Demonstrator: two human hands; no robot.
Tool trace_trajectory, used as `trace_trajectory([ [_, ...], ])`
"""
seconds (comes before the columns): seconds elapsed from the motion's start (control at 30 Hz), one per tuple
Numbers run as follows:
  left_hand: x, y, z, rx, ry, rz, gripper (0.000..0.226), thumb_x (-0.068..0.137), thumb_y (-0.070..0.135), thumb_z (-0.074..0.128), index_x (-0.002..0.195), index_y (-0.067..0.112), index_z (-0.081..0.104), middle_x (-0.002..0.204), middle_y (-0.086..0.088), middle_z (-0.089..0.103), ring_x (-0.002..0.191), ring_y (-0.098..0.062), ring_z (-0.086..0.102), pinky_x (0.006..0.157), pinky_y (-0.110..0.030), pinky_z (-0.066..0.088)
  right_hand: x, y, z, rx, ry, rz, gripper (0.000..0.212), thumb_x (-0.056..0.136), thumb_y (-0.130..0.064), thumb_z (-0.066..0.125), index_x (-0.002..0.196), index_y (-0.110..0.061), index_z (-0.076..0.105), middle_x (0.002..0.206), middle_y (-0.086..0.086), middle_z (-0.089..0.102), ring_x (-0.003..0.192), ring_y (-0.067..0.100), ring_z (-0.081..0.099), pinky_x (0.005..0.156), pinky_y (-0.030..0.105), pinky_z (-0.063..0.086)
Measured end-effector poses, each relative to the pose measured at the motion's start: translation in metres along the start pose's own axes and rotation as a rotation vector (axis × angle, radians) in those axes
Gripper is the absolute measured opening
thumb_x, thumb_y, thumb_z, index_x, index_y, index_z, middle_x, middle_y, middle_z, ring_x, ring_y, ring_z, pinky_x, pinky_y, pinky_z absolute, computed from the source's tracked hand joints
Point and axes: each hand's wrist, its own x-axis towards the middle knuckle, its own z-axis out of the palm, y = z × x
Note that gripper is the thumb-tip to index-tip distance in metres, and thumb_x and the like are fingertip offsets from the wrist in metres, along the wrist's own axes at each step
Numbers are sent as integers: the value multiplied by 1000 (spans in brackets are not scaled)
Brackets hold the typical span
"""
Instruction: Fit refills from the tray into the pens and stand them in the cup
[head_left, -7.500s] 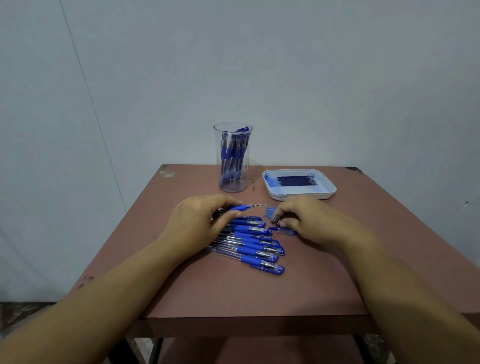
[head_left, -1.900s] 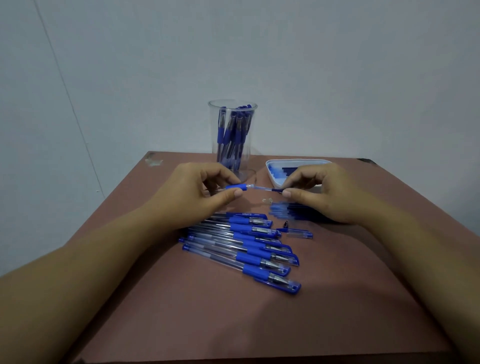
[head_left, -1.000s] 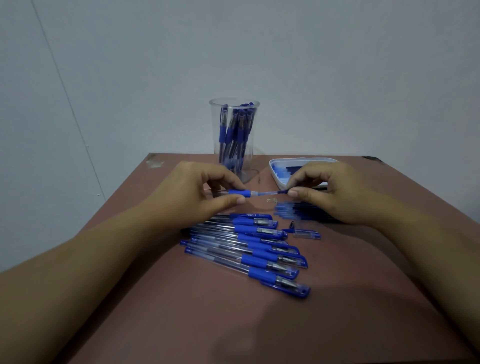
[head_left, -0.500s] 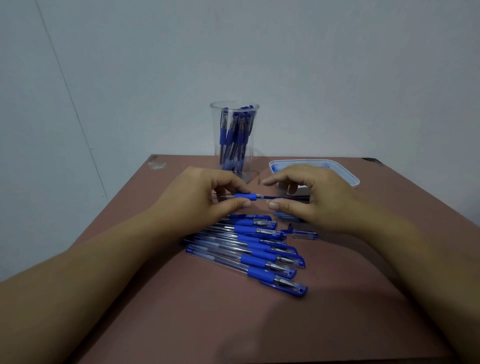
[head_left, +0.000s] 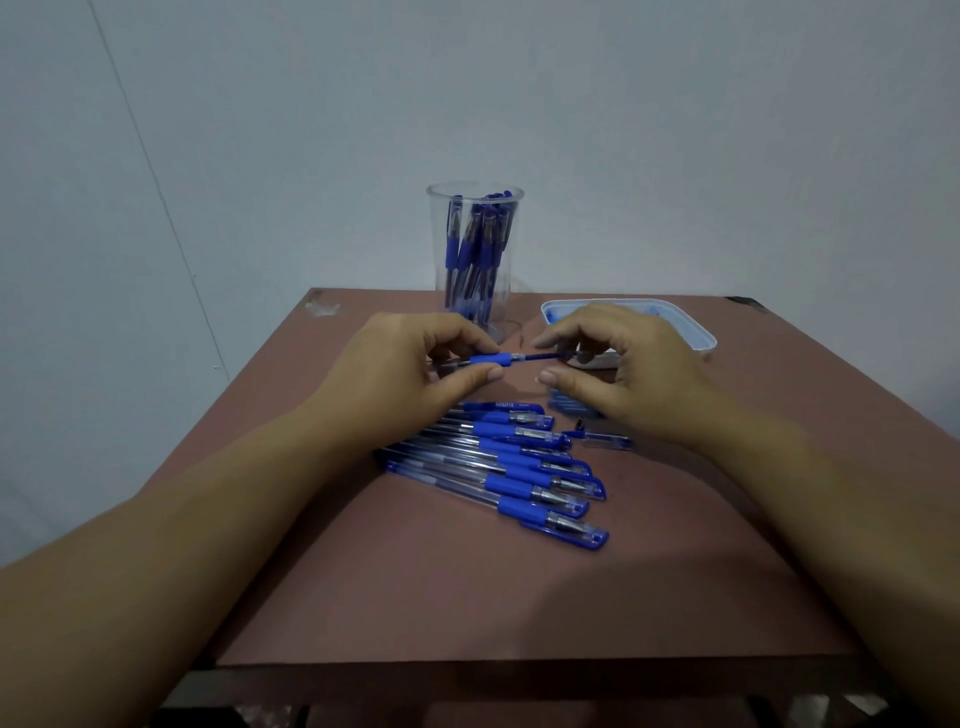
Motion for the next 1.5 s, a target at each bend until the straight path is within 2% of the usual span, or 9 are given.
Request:
trace_trajectory([
  [0.1, -1, -3, -1, 22, 23, -19, 13, 83, 40, 73, 96, 37, 71, 80, 18, 70, 71, -6, 62, 62, -22, 51, -4, 3, -4, -26, 41, 13, 30, 87, -24, 69, 100, -47, 56, 89, -23, 59, 85, 6, 58, 74, 23, 49],
  [0.2, -2, -2, -1, 46, 28, 5, 14, 85, 43, 71, 97, 35, 72, 81, 17, 70, 70, -5, 63, 62, -27, 53, -4, 1, -1, -50, 61, 12, 27, 88, -15, 68, 96, -39, 61, 87, -24, 60, 84, 3, 60, 75, 22, 50],
  [0.33, -2, 2, -1, 134, 39, 91, 21, 87, 44, 66, 101, 29, 73, 83, 15, 71, 72, -3, 64, 63, -26, 54, 0, -1, 7, -107, 60, -56, 12, 89, -18, 69, 101, -20, 71, 86, -11, 62, 79, 7, 58, 73, 27, 50],
  [0.83, -4, 1, 2, 293, 167, 302, 21, 92, 35, 65, 101, 17, 71, 91, 5, 71, 79, -9, 62, 69, -17, 44, 0, -6, 9, -267, 145, -152, 11, 89, -16, 68, 99, -11, 68, 86, -1, 65, 79, 9, 53, 75, 22, 44],
  [0.93, -3, 1, 2, 329, 201, 322, 18, 92, 31, 66, 100, 16, 72, 90, 4, 71, 78, -10, 61, 70, -15, 40, -2, -7, -2, -171, 108, -51, 17, 87, -24, 69, 104, -25, 66, 91, -10, 64, 82, 3, 53, 75, 19, 45],
  [1.0, -4, -1, 1, 322, 204, 308, 16, 91, 30, 68, 100, 17, 71, 89, 5, 70, 78, -9, 61, 70, -15, 40, -6, -7, -13, -102, 36, 54, 19, 87, -26, 70, 97, -38, 62, 91, -20, 62, 85, 4, 57, 75, 22, 48],
  [1.13, -7, -6, -2, 293, 165, 256, 19, 92, 34, 64, 102, 20, 71, 90, 8, 69, 79, -7, 61, 67, -22, 50, -14, -4, -28, -71, -186, 268, 23, 86, -25, 69, 84, -47, 62, 90, -21, 63, 89, -1, 59, 79, 26, 52],
  [1.3, -6, -8, -3, 264, 125, 214, 22, 91, 37, 62, 104, 21, 70, 91, 9, 69, 79, -8, 62, 67, -29, 54, -13, -9, -31, -67, -332, 333, 9, 86, -31, 70, 92, -37, 73, 89, -19, 67, 86, -3, 59, 72, 17, 47],
  [1.5, -5, -8, -3, 239, 110, 187, 20, 89, 35, 66, 104, 22, 71, 90, 10, 69, 78, -5, 60, 69, -23, 52, -11, -12, -24, -136, -415, 348, 11, 88, -34, 70, 98, -36, 74, 93, -20, 62, 88, -3, 56, 70, 12, 41],
])
